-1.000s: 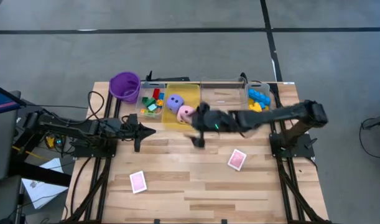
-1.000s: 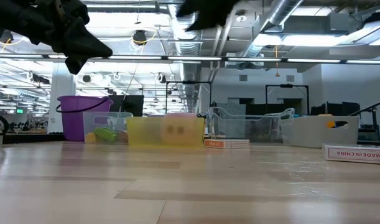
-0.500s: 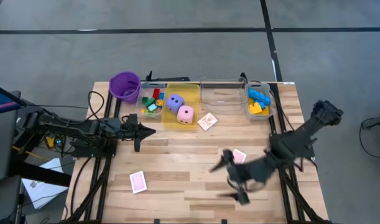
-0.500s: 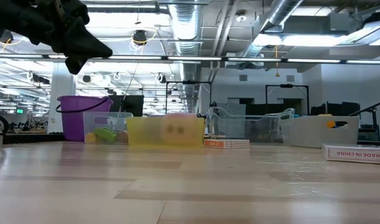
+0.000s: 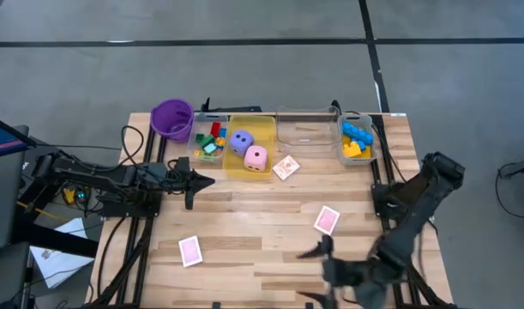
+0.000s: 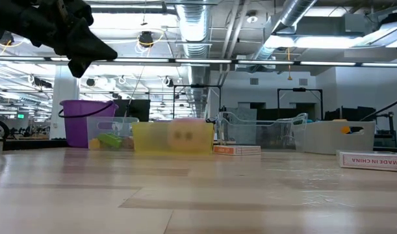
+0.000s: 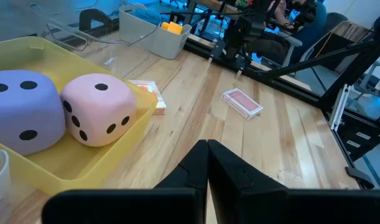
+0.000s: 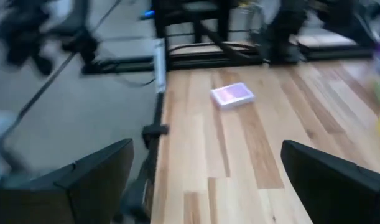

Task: Pick & Place Toys
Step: Put the red playing card into the transparent bin

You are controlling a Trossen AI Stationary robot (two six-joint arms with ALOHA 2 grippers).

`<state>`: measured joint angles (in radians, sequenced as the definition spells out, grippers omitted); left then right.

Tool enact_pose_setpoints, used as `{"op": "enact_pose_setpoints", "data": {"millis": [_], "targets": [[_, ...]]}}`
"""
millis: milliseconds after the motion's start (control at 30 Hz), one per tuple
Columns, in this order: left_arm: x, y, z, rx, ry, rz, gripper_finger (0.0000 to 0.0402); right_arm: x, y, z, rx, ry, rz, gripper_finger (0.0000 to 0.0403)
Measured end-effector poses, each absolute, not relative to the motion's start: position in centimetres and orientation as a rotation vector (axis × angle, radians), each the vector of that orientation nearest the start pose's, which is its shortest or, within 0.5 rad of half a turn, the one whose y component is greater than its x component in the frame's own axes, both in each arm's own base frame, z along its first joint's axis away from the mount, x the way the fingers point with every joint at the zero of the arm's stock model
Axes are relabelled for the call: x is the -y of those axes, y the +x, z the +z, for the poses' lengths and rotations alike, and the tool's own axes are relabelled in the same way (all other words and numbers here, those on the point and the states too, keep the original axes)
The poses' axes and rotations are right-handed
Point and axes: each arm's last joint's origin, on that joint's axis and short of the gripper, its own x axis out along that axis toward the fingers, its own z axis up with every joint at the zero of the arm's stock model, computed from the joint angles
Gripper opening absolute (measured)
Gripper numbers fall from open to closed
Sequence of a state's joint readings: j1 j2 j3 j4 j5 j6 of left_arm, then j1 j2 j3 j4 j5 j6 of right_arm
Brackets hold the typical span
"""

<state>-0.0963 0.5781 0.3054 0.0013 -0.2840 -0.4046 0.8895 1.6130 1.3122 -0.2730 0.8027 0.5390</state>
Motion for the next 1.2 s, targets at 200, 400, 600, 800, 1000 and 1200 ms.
{"op": "enact_pose_setpoints", "data": {"millis": [200,400,600,800,1000,1200], "targets": [[0.6,14.3,21.4,-0.225,-0.350,0.238,0.0000,-23.3,28.5,28.7,-0.447,0.323,-0.131,0.0400],[0.6,14.3,21.4,-0.226,-0.350,0.238,0.0000,-21.1,30.8,28.7,-0.487,0.467,-0.099,0.0400],[0.6,14.3,21.5,-0.219,-0.351,0.236,0.0000,-20.2,31.4,28.6,-0.502,0.458,-0.103,0.0400],[0.6,14.3,21.5,-0.218,-0.351,0.236,0.0000,-20.5,31.7,28.6,-0.491,0.451,-0.048,0.0400],[0.6,14.4,21.6,-0.205,-0.354,0.234,0.0000,-19.8,32.3,28.6,-0.495,0.372,-0.021,0.0400],[0.6,14.4,21.6,-0.202,-0.355,0.233,0.0000,-21.1,31.5,28.6,-0.507,0.219,0.078,0.0400]]}}
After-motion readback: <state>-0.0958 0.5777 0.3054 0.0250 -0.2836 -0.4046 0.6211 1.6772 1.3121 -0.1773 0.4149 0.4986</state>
